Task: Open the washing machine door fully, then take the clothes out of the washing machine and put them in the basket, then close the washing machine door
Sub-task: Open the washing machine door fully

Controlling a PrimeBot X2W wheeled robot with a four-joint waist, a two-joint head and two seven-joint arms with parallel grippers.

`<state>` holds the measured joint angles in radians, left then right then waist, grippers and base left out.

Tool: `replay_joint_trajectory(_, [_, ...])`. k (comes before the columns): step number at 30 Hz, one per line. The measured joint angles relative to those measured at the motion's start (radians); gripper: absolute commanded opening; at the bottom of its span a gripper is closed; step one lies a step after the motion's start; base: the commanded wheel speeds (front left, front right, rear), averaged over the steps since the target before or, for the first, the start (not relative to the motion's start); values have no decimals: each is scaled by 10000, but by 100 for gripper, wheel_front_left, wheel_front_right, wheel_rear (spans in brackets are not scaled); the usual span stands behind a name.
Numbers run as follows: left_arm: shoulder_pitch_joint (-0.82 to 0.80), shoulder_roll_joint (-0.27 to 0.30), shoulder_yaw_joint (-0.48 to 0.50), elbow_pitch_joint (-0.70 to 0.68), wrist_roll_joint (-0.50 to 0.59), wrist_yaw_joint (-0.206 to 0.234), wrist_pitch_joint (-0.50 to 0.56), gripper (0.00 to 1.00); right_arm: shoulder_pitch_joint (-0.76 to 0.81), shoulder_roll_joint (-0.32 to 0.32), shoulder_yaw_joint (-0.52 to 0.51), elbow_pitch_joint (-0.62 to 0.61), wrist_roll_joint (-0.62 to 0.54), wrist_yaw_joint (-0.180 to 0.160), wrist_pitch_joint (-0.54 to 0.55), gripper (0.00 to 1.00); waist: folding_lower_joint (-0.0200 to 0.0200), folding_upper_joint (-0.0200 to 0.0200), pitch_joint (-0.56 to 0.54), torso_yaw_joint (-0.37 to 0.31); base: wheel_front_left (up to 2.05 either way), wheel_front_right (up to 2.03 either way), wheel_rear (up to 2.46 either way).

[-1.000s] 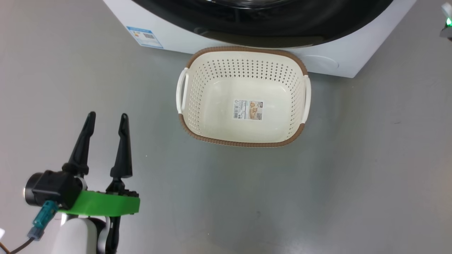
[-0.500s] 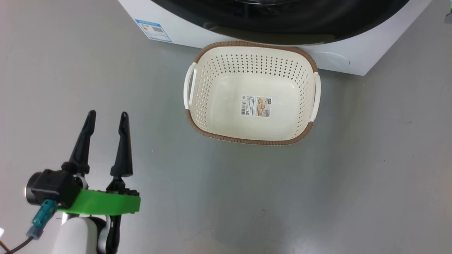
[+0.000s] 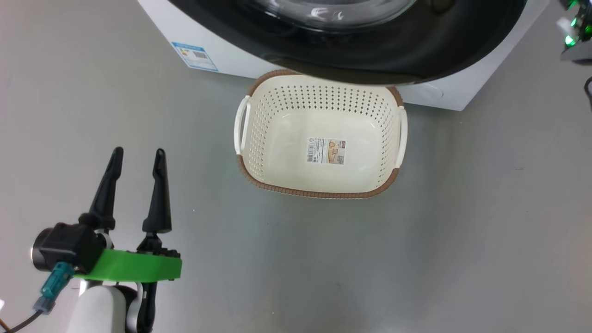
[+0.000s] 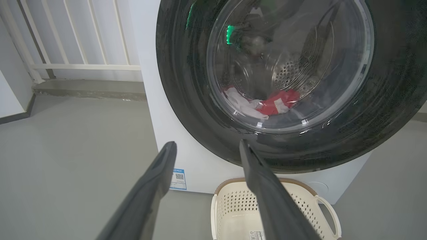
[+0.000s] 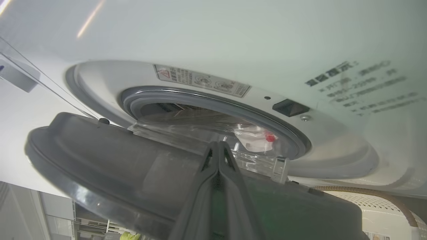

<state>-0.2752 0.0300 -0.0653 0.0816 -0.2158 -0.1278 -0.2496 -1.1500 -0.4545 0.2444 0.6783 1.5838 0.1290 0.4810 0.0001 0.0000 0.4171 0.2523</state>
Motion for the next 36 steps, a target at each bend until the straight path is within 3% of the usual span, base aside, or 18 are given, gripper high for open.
replay_joint_trajectory(23, [271, 6, 86, 121, 36, 0, 0, 100, 1563, 552, 86, -1007, 650, 0, 1762, 0, 0, 0, -597, -440, 0, 0, 0])
replay_joint_trajectory(36, [396, 46, 84, 186, 36, 0, 0, 100, 2123, 782, 69, -1542, 454, 0, 1812, 0, 0, 0, -872, -598, 0, 0, 0])
